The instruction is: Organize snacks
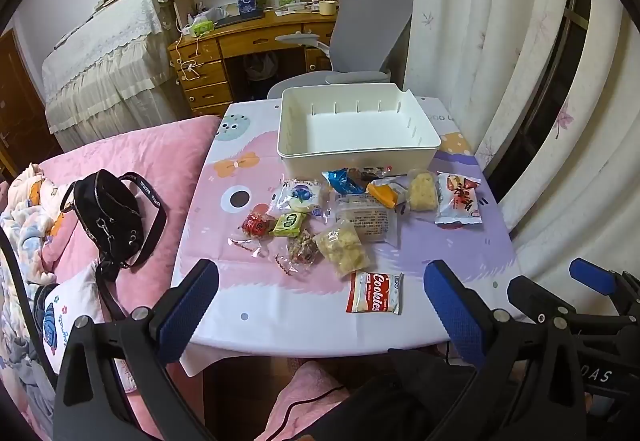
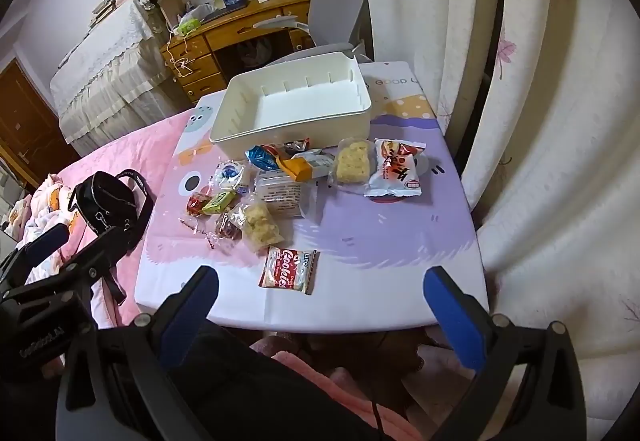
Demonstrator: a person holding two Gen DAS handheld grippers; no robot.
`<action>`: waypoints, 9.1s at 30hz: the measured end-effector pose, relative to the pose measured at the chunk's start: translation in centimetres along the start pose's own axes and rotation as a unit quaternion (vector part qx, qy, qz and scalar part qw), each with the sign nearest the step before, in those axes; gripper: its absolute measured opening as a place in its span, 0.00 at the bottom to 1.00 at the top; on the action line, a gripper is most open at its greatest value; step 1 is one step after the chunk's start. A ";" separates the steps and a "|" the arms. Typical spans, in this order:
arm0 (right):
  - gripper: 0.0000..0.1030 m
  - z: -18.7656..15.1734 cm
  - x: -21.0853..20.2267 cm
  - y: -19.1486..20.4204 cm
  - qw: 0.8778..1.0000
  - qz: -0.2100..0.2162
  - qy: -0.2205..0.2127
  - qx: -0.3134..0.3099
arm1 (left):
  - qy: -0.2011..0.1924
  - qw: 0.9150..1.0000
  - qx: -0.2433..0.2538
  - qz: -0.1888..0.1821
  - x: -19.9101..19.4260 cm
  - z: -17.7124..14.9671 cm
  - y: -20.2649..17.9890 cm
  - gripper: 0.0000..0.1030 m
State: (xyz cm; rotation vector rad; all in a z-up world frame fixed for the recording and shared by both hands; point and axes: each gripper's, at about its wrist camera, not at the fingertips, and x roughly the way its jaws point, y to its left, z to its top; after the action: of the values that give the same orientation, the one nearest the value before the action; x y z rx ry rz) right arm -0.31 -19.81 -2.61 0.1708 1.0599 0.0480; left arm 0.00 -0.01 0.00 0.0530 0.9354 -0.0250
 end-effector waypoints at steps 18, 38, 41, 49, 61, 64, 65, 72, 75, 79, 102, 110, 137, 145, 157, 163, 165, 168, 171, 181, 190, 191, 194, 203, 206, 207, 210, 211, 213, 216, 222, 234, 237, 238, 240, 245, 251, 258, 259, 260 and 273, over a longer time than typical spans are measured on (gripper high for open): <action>1.00 0.3 0.2 -0.2 1.000 -0.003 -0.002 -0.003 | -0.003 1.000 -0.005 -0.006 0.2 0.3 -0.4 0.99; 1.00 1.1 0.9 -0.5 1.000 0.002 0.004 -0.002 | 0.002 0.999 -0.033 -0.007 0.5 0.9 0.1 0.99; 1.00 1.0 1.0 -0.5 1.000 0.004 0.004 -0.004 | 0.000 0.999 -0.035 -0.007 0.4 0.8 0.6 0.99; 1.00 1.1 1.0 -0.7 1.000 0.013 0.001 -0.003 | -0.010 0.999 -0.039 -0.008 -0.2 0.8 0.7 0.99; 1.00 1.3 1.2 -1.0 1.000 0.021 0.004 -0.003 | 0.011 0.999 -0.047 -0.013 0.6 0.7 0.7 0.99; 1.00 1.3 1.4 -1.0 1.000 0.019 0.007 -0.005 | 0.017 0.998 -0.051 -0.013 1.1 0.8 0.8 0.99; 1.00 1.4 1.5 -1.0 1.000 0.018 0.007 -0.005 | 0.018 0.998 -0.050 -0.015 1.3 0.8 0.8 0.99; 1.00 2.5 2.2 -0.6 1.000 0.005 0.013 0.006 | 0.033 0.999 -0.030 -0.013 2.8 2.0 1.4 0.99; 1.00 3.2 2.6 0.0 1.000 0.002 0.010 0.009 | 0.038 0.999 -0.024 -0.010 3.5 2.8 2.2 0.99; 1.00 3.9 3.5 0.9 1.000 0.005 0.014 0.022 | 0.037 0.999 -0.019 -0.025 4.4 3.7 3.7 0.99; 1.00 5.8 7.6 8.6 0.984 -0.091 -0.021 0.149 | 0.161 0.980 0.053 -0.103 16.7 9.5 16.7 0.99; 0.99 3.0 7.6 11.6 0.975 -0.159 -0.075 0.139 | 0.197 0.962 0.076 -0.175 21.3 8.7 18.6 0.98; 0.98 -6.0 19.8 10.7 0.983 -0.178 -0.046 0.022 | 0.206 0.960 0.104 -0.159 34.2 4.6 14.7 0.82; 0.87 -6.8 23.5 8.4 0.988 -0.148 0.024 0.033 | 0.236 0.957 0.108 -0.127 36.8 4.0 13.6 0.69; 0.83 -6.5 25.4 6.7 0.990 -0.118 0.064 0.037 | 0.241 0.957 0.097 -0.129 38.3 3.2 13.2 0.54; 0.83 -6.2 25.8 6.7 0.990 -0.120 0.071 0.034 | 0.240 0.958 0.093 -0.124 38.0 3.0 13.5 0.53; 0.83 -6.2 25.8 6.7 0.989 -0.120 0.072 0.036 | 0.241 0.959 0.088 -0.121 37.9 2.9 13.6 0.53; 0.83 -6.0 25.9 6.9 0.989 -0.122 0.074 0.038 | 0.246 0.957 0.086 -0.125 37.8 2.6 13.9 0.51; 0.78 -5.8 26.0 7.2 0.989 -0.123 0.074 0.038 | 0.248 0.957 0.088 -0.124 37.6 2.3 14.2 0.46; 0.57 -6.1 25.4 8.0 0.986 -0.132 0.079 0.058 | 0.245 0.959 0.090 -0.114 35.8 0.7 17.0 0.46; 0.50 -7.2 24.4 9.3 0.984 -0.129 0.082 0.091 | 0.235 0.957 0.111 -0.129 33.0 0.7 18.6 0.46; 0.50 -7.2 24.3 9.6 0.984 -0.127 0.082 0.096 | 0.235 0.956 0.116 -0.129 32.7 0.7 18.7 0.46; 0.50 -7.4 23.6 10.2 0.983 -0.129 0.076 0.102 | 0.244 0.951 0.139 -0.128 31.5 0.6 18.8 0.46; 0.50 -5.5 19.4 11.6 0.986 -0.147 0.021 0.074 | 0.279 0.929 0.200 -0.140 28.7 1.2 16.7 0.46; 0.50 -4.4 18.6 12.1 0.986 -0.156 0.007 0.058 | 0.281 0.922 0.207 -0.168 27.5 2.4 15.8 0.46; 0.50 -4.0 18.2 12.3 0.986 -0.158 0.003 0.053 | 0.278 0.921 0.211 -0.171 27.1 2.8 15.4 0.46; 0.50 -2.4 17.4 12.5 0.986 -0.160 -0.010 0.045 | 0.272 0.921 0.219 -0.174 26.1 4.0 14.4 0.46; 0.50 -1.7 17.0 12.4 0.986 -0.158 -0.015 0.045 | 0.270 0.920 0.220 -0.178 25.6 4.5 14.1 0.46; 0.50 -0.8 16.8 12.4 0.986 -0.155 -0.021 0.050 | 0.267 0.920 0.222 -0.181 25.0 5.4 13.6 0.46; 0.50 1.0 16.2 11.8 0.987 -0.142 -0.032 0.066 | 0.267 0.920 0.229 -0.172 24.2 6.5 12.8 0.47; 0.50 5.1 15.4 10.5 0.988 -0.132 -0.057 0.053 | 0.269 0.923 0.222 -0.161 24.0 8.9 11.4 0.47; 0.50 13.5 16.0 6.7 0.990 -0.103 -0.094 -0.001 | 0.236 0.944 0.180 -0.145 23.7 15.1 7.3 0.47; 0.50 15.3 16.6 5.3 0.991 -0.091 -0.099 -0.012 | 0.228 0.950 0.162 -0.137 24.0 16.5 6.6 0.47; 0.50 15.7 16.7 5.0 0.991 -0.088 -0.101 -0.014 | 0.226 0.952 0.158 -0.135 24.1 16.9 6.4 0.47; 0.50 16.6 17.1 4.2 0.991 -0.081 -0.105 -0.018 | 0.218 0.956 0.146 -0.131 24.5 17.6 6.0 0.47; 0.50 18.6 18.3 2.5 0.991 -0.064 -0.111 -0.033 | 0.204 0.965 0.115 -0.118 25.7 19.7 4.6 0.48; 0.51 20.4 19.5 1.0 0.991 -0.037 -0.123 -0.048 | 0.172 0.974 0.078 -0.122 27.1 21.5 3.5 0.48; 0.52 21.5 20.7 -0.2 0.990 -0.018 -0.125 -0.056 | 0.126 0.981 0.034 -0.143 28.5 22.9 2.8 0.53; 0.53 21.7 20.8 -0.4 0.990 -0.015 -0.126 -0.056 | 0.121 0.982 0.029 -0.142 28.6 23.1 2.8 0.55; 0.53 21.8 21.0 -0.5 0.990 -0.014 -0.125 -0.057 | 0.111 0.983 0.024 -0.144 28.5 23.3 2.8 0.62; 0.61 21.8 22.6 -1.2 0.993 -0.001 -0.099 -0.059 | 0.107 0.988 -0.010 -0.108 28.2 22.8 3.2 0.79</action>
State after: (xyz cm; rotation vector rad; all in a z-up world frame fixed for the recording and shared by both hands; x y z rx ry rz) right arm 29.71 -20.84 -11.88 0.0661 0.8575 0.0897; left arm 35.17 1.92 -9.11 -0.0661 1.1535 -0.2134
